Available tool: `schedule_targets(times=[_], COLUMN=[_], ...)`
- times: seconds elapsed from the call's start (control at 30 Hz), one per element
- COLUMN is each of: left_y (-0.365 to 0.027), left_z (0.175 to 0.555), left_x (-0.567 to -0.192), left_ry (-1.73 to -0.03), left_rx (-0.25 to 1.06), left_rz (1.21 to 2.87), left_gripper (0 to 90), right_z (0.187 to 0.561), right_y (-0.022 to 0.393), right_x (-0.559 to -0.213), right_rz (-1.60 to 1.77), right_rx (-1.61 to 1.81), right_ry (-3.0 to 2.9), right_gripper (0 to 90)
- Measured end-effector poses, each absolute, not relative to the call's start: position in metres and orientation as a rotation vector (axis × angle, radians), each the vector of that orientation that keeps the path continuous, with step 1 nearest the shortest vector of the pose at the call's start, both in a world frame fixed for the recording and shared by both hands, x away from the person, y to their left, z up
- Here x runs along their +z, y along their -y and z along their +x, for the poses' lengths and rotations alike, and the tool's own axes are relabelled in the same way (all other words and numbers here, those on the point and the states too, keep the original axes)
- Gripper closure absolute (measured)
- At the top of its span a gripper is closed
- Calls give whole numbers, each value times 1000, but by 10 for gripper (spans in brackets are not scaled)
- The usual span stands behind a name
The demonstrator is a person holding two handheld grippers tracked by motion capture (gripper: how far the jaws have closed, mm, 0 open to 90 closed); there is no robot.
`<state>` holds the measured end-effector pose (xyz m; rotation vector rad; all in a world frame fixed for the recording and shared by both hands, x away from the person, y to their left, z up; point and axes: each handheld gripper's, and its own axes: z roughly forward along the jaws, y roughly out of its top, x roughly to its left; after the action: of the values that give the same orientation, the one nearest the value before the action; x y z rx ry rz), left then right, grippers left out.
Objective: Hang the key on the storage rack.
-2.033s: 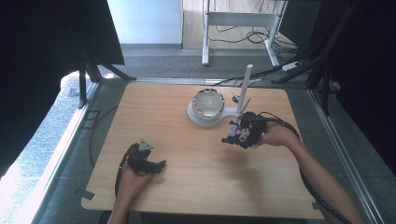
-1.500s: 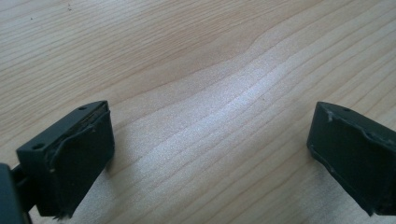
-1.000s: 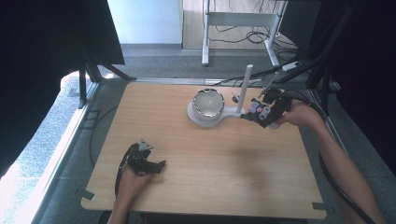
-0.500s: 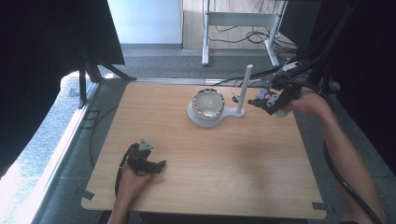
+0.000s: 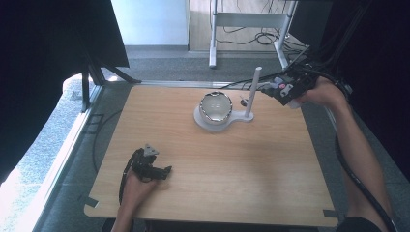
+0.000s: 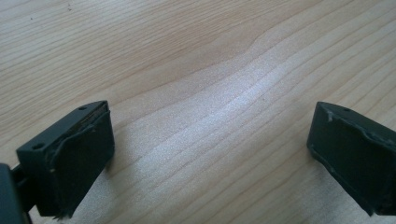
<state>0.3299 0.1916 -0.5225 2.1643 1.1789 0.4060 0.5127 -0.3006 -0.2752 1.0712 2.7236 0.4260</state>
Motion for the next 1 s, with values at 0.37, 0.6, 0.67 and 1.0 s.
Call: schedule_targets(times=[0.37,0.6,0.67,1.0], left_y=[-192,-191,-191,-191], left_z=[330,330,330,330], left_x=[-522,-523,-523,-523], left_ry=[-1179,-1184,-1184,-1184], left_rx=[406,402,402,402], left_rz=[2164,2158,2157,2156], left_gripper=[6,5,5,5], right_z=[524,530,532,534], right_y=[304,297,293,278], right_x=[-266,-267,-266,-263], right_rz=[1093,1097,1087,1052], right_rx=[446,454,463,471], right_ry=[-2689,-2689,-2686,-2694], right_gripper=[366,366,366,366])
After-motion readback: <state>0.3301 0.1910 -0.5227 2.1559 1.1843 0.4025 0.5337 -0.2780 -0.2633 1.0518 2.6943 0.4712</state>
